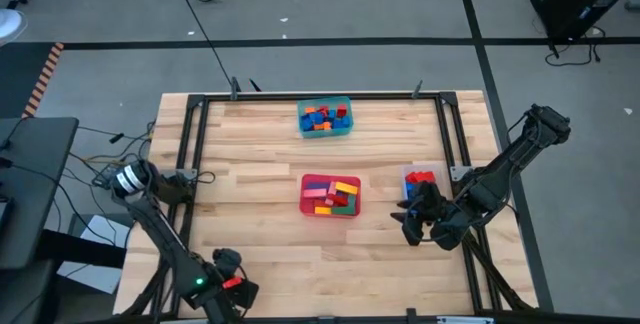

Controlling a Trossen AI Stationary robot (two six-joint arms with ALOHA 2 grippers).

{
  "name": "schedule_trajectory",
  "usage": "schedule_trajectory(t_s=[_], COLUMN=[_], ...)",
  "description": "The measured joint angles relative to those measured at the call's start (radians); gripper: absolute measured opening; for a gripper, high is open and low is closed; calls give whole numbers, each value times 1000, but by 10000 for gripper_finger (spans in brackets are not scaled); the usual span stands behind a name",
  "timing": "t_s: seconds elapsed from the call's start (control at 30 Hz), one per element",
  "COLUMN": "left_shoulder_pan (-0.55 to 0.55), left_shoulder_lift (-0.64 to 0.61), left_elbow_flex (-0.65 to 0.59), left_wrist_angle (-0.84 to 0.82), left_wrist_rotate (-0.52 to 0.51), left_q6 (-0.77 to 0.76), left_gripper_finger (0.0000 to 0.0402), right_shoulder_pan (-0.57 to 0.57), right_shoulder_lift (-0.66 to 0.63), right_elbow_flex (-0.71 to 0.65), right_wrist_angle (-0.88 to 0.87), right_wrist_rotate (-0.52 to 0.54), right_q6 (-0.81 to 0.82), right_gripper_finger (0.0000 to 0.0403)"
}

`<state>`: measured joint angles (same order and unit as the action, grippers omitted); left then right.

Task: Sort blocks by size
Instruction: Put the orange 4 stud game piece into the blue bin

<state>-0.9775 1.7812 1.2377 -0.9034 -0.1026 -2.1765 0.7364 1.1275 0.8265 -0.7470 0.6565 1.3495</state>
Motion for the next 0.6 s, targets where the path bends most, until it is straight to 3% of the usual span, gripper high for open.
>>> schedule_trajectory(t_s=[0.3, 0.6], left_shoulder_pan=[11, 25], left_shoulder_lift=[14, 14], left_elbow_flex=[0, 0], left_wrist_angle=[-38, -59], left_wrist_rotate=[24, 74], left_q6=[-31, -63], left_gripper_finger=[190, 242], right_shoulder_pan=[0, 0], right_shoulder_lift=[0, 0], right_elbow_flex=[0, 0], right_wrist_angle=[35, 41], right_wrist_rotate=[24, 24], right_q6=[-11, -18], right_gripper_finger=[210, 209])
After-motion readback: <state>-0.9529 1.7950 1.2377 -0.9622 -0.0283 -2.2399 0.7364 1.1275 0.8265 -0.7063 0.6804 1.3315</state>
